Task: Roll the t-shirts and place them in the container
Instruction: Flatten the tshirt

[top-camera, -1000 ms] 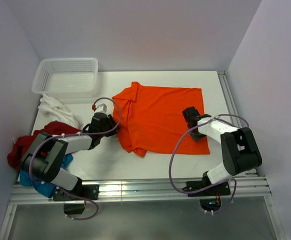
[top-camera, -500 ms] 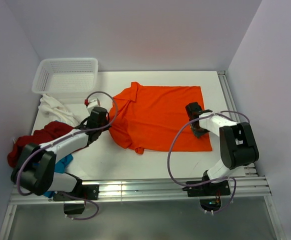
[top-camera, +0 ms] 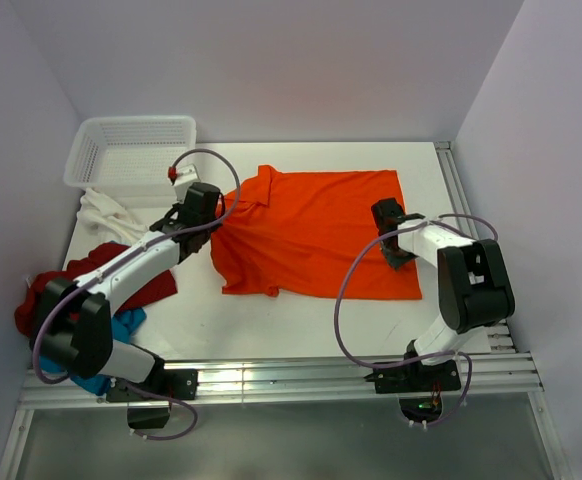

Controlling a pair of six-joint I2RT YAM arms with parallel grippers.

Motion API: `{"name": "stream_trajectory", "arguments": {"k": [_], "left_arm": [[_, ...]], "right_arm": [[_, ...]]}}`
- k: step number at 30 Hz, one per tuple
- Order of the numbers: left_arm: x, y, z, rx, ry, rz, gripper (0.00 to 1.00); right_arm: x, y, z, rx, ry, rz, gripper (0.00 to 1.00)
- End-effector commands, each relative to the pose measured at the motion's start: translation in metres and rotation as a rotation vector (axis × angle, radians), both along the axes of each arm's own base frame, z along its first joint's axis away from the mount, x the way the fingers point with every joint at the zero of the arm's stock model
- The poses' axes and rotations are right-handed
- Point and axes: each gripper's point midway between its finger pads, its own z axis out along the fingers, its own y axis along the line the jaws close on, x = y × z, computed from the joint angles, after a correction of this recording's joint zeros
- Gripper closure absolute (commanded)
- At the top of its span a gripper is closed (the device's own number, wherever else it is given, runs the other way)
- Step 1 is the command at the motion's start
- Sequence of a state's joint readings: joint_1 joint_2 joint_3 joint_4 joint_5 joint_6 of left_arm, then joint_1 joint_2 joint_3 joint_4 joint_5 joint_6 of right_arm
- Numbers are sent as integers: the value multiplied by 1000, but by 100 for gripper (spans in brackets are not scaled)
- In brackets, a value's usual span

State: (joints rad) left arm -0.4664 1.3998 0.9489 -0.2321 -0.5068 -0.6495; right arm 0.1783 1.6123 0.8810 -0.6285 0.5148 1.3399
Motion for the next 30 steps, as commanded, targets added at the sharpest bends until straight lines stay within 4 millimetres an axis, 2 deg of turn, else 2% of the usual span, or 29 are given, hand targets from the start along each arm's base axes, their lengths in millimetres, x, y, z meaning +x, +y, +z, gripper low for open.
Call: {"name": "stream_trajectory", "arguments": {"k": [1, 2, 3, 4, 5, 6, 8, 9, 11, 12, 14, 15, 16, 17, 18, 19, 20, 21, 22, 23, 24, 25, 27, 28, 30], "left_arm": [[9, 18, 2, 97, 19, 66, 78], [12, 24, 0, 96, 25, 80, 70], [13, 27, -4, 95, 34, 85, 49], [14, 30, -6, 89, 39, 91, 41], [14, 35, -10, 82, 48, 102, 26], [14, 38, -10, 75, 47, 115, 17], [10, 42, -10, 71, 48, 129, 6], [7, 42, -1, 52, 26, 130, 6], [0, 33, -1, -1, 12, 74, 5], [-6, 29, 15, -40, -36, 45, 5], [-20, 16, 12, -98, -65, -28, 5], [-29, 7, 28, -148, -116, -69, 5], [-42, -4, 16, -158, -101, -111, 5], [-48, -11, 17, -178, -117, -135, 5], [-56, -18, 23, -214, -139, -157, 5], [-67, -27, 12, -220, -119, -191, 4], [-71, -33, 13, -243, -134, -209, 4], [-79, -37, 4, -269, -123, -219, 5], [-85, -45, 2, -291, -123, -249, 5], [-88, -50, 3, -315, -139, -263, 5], [-92, -50, -7, -332, -135, -261, 5], [-95, -50, -10, -340, -137, -258, 5], [-98, -47, -14, -355, -150, -238, 4], [-101, -42, -23, -344, -138, -226, 4], [-104, -39, -33, -342, -123, -209, 4]], "right_arm": [[16, -4, 18, -15, -72, 22, 100], [15, -4, 16, -16, -88, 41, 100], [18, -2, 26, -7, -134, 55, 100], [19, -1, 28, -3, -158, 72, 100], [19, 0, 28, 3, -183, 95, 100], [20, 1, 37, 8, -223, 105, 100], [19, 1, 44, 2, -238, 134, 100], [20, 0, 52, -6, -257, 140, 100], [16, 1, 57, -25, -261, 166, 100], [16, 1, 67, -43, -298, 172, 100], [13, 8, 71, -59, -340, 223, 100], [15, 24, 82, -41, -395, 289, 100], [23, 39, 91, -42, -451, 379, 100], [20, 52, 89, -31, -463, 448, 100], [18, 79, 92, -9, -484, 544, 100], [17, 94, 94, 4, -487, 601, 100], [15, 105, 90, 4, -469, 647, 100], [8, 128, 88, 14, -459, 727, 100], [6, 141, 88, 16, -463, 797, 100], [2, 154, 87, 21, -476, 860, 95], [-8, 178, 88, 40, -499, 956, 91], [-17, 191, 82, 69, -520, 1014, 89], [-27, 209, 89, 117, -590, 1086, 83], [-36, 221, 88, 138, -613, 1133, 81], [-44, 230, 89, 175, -615, 1161, 76]]}}
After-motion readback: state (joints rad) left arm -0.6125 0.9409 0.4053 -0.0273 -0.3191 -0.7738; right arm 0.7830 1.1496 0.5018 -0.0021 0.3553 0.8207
